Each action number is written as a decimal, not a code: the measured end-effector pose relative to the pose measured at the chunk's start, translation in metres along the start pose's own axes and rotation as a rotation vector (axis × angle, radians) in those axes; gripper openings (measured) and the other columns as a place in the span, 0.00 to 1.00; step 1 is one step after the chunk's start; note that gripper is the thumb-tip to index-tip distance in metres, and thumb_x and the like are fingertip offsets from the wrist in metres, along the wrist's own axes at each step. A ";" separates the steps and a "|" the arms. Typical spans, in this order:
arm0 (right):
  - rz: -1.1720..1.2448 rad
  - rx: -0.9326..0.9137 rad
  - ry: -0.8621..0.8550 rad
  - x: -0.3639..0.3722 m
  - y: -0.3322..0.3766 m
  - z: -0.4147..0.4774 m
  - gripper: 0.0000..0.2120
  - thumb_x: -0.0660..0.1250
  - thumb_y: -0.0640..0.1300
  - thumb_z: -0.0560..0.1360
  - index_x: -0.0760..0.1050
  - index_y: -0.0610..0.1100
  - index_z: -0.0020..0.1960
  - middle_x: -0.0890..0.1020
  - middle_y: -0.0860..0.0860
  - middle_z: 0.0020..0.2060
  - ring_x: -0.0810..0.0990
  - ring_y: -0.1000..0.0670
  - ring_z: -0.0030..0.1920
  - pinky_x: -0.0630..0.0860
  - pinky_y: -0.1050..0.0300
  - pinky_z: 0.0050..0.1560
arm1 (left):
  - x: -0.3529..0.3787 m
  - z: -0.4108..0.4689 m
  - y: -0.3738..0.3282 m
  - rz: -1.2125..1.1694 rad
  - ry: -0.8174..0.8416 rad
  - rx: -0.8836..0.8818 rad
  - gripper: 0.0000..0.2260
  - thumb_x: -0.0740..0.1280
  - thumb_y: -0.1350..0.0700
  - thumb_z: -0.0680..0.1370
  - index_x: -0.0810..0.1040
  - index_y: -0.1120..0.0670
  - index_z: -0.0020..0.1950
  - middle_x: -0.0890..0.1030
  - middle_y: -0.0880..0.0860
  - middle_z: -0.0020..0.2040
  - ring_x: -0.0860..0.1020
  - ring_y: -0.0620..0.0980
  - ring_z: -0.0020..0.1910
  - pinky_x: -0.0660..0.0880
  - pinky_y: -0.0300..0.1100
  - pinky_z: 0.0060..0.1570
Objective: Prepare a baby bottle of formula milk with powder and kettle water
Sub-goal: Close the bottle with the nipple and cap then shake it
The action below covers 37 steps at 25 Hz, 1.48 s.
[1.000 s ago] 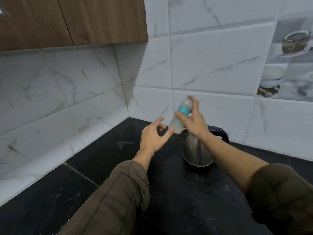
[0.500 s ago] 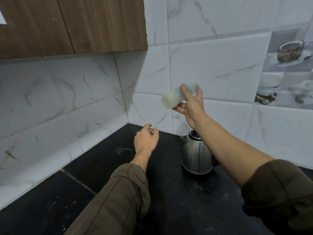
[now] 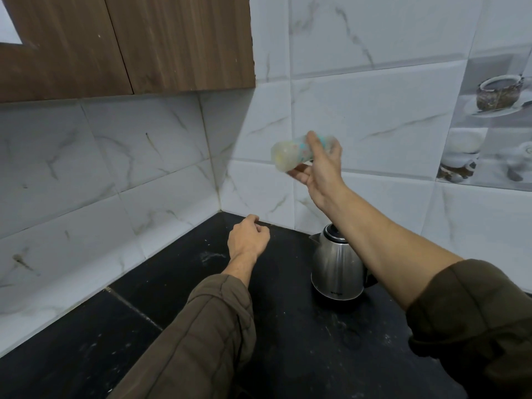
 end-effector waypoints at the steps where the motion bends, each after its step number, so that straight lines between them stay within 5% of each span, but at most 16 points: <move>1: -0.136 0.011 0.107 0.013 -0.004 -0.006 0.30 0.72 0.50 0.81 0.61 0.55 0.78 0.78 0.44 0.63 0.87 0.42 0.47 0.85 0.48 0.39 | -0.001 0.001 0.002 0.011 0.000 -0.005 0.21 0.64 0.54 0.81 0.74 0.51 0.74 0.84 0.50 0.54 0.81 0.54 0.58 0.76 0.47 0.58; 4: -0.328 -0.009 0.296 0.034 -0.013 -0.019 0.28 0.73 0.49 0.80 0.65 0.57 0.76 0.81 0.46 0.59 0.86 0.45 0.44 0.83 0.50 0.36 | 0.000 0.003 0.002 0.033 0.011 -0.017 0.21 0.65 0.53 0.81 0.74 0.51 0.75 0.84 0.49 0.54 0.81 0.52 0.58 0.77 0.48 0.58; 7: -0.012 -0.020 -0.023 -0.001 -0.003 -0.001 0.28 0.72 0.50 0.81 0.62 0.55 0.74 0.78 0.46 0.62 0.87 0.38 0.52 0.85 0.47 0.41 | -0.002 0.002 0.004 0.039 0.008 -0.008 0.20 0.64 0.54 0.81 0.74 0.51 0.74 0.83 0.48 0.50 0.81 0.53 0.57 0.77 0.48 0.58; 9: 0.073 0.027 -0.067 -0.012 -0.007 0.008 0.27 0.71 0.51 0.82 0.61 0.51 0.74 0.77 0.43 0.65 0.87 0.37 0.54 0.86 0.47 0.42 | -0.005 0.001 0.003 0.060 -0.003 0.002 0.20 0.63 0.54 0.81 0.75 0.51 0.74 0.84 0.50 0.52 0.81 0.54 0.57 0.77 0.48 0.58; 14: -0.330 0.094 0.317 0.027 -0.026 -0.013 0.29 0.73 0.51 0.80 0.65 0.55 0.77 0.80 0.44 0.61 0.87 0.42 0.43 0.85 0.48 0.37 | -0.002 0.000 -0.001 0.087 0.022 0.019 0.20 0.64 0.54 0.81 0.74 0.51 0.74 0.84 0.51 0.56 0.81 0.54 0.57 0.77 0.48 0.57; 19: 0.077 0.029 -0.132 -0.003 -0.006 0.004 0.27 0.72 0.50 0.81 0.61 0.50 0.72 0.77 0.44 0.62 0.87 0.37 0.52 0.86 0.46 0.40 | 0.001 -0.002 -0.006 0.083 0.010 0.051 0.21 0.63 0.54 0.80 0.74 0.52 0.74 0.84 0.52 0.59 0.81 0.55 0.59 0.77 0.48 0.58; 24: -0.437 0.019 0.344 0.043 0.003 -0.021 0.30 0.74 0.51 0.80 0.64 0.56 0.77 0.81 0.46 0.59 0.86 0.44 0.40 0.83 0.51 0.35 | -0.003 0.002 -0.011 0.119 -0.011 0.078 0.20 0.64 0.54 0.81 0.74 0.51 0.74 0.84 0.52 0.60 0.80 0.55 0.61 0.76 0.48 0.58; 29: 0.000 -0.077 -0.124 0.001 0.037 0.009 0.32 0.74 0.50 0.80 0.59 0.54 0.76 0.75 0.45 0.65 0.87 0.36 0.54 0.86 0.44 0.41 | -0.004 0.008 -0.020 0.136 -0.025 0.138 0.20 0.64 0.53 0.80 0.75 0.52 0.73 0.83 0.48 0.61 0.79 0.53 0.61 0.76 0.48 0.58; 34: -0.471 -0.033 0.272 0.041 0.029 -0.009 0.34 0.76 0.51 0.78 0.63 0.57 0.78 0.81 0.44 0.59 0.86 0.41 0.41 0.84 0.49 0.37 | 0.002 0.015 -0.032 0.153 -0.005 0.189 0.22 0.64 0.52 0.81 0.73 0.52 0.75 0.80 0.51 0.66 0.79 0.53 0.62 0.77 0.50 0.59; 37: -0.254 -0.112 0.084 0.024 0.054 0.001 0.34 0.76 0.51 0.78 0.62 0.55 0.78 0.80 0.45 0.62 0.88 0.39 0.47 0.85 0.46 0.39 | 0.001 0.017 -0.038 0.167 -0.010 0.220 0.23 0.64 0.52 0.81 0.71 0.52 0.76 0.78 0.53 0.69 0.77 0.55 0.65 0.77 0.51 0.60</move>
Point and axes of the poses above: each hand's wrist, its own z-axis towards the middle knuckle, its own x-axis out of the palm, y = z × x, the point moved 10 cm from there along z, towards the middle knuckle
